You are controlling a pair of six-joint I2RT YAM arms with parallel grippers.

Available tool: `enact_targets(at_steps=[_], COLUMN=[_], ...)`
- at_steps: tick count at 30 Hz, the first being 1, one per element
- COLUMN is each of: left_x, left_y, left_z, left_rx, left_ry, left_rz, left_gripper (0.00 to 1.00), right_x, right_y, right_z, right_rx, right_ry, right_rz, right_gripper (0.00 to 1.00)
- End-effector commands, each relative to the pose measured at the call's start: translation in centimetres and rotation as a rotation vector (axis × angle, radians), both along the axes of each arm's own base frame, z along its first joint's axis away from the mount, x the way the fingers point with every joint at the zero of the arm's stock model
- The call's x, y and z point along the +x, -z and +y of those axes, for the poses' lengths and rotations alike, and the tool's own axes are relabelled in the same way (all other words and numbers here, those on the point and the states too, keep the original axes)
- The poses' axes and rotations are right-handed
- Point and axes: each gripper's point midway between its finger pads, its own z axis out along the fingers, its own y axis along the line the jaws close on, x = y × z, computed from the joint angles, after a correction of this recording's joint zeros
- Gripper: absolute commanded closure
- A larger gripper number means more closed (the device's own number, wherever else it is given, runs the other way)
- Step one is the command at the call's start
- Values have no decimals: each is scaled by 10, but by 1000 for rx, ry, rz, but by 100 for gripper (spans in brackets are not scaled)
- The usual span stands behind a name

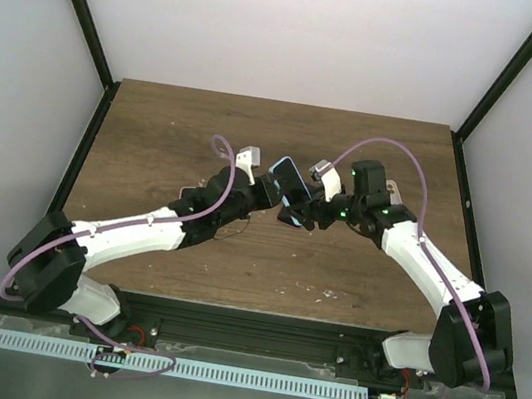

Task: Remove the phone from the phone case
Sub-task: Adjust the phone.

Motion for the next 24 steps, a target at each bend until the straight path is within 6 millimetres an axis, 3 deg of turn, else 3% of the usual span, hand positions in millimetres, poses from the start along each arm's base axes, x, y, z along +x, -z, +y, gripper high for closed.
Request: enact_targets(at_steps=[1,9,15,20,24], left_x=[5,16,18,17,16], left_y=[-11,-7,-7,-6,-5], left_z=[-12,-21,-19,-29,-32], left_rx=[-24,-25,-42,-36,-31], left_ry=[22,85,173,282,305], left_rz=[-11,25,48,58,61], left_gripper=[71,81,82,80,87], right_x=[4,6,3,0,1], right_y=[-29,-31,-28,-26,-27], right_z=[3,-2,-3,-2,-2], right_rx=[51,20,9,12,13], right_ry=[-8,6,-6,-22,-20], right_rz=[-99,-134,-146,-143,-145], right_gripper=[43,44,44,44,45])
